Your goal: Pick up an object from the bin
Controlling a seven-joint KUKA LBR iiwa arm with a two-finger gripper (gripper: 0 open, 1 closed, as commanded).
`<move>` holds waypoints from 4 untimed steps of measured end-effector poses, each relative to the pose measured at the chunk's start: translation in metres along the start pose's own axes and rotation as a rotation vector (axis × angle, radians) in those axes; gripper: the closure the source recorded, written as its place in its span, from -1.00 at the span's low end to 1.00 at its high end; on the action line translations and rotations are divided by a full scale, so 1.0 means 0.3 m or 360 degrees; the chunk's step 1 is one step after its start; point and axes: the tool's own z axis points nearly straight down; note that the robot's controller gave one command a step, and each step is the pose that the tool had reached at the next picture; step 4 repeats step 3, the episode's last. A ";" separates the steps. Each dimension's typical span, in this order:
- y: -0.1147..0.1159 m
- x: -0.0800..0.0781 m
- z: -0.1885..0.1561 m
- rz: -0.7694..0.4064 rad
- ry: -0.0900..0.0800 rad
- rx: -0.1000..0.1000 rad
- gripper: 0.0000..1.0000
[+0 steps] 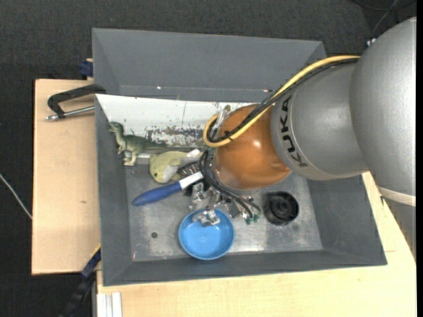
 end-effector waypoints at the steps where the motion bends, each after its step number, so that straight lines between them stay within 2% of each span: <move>1: -0.003 -0.022 -0.020 0.0004 0.0031 -0.0002 1.00; 2: -0.002 -0.038 -0.147 0.0005 0.0051 -0.0005 1.00; 4: -0.001 -0.044 -0.173 0.0008 0.0057 -0.0006 1.00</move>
Offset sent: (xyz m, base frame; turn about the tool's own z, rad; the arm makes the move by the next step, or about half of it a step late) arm -0.0001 0.0000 0.0016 0.0001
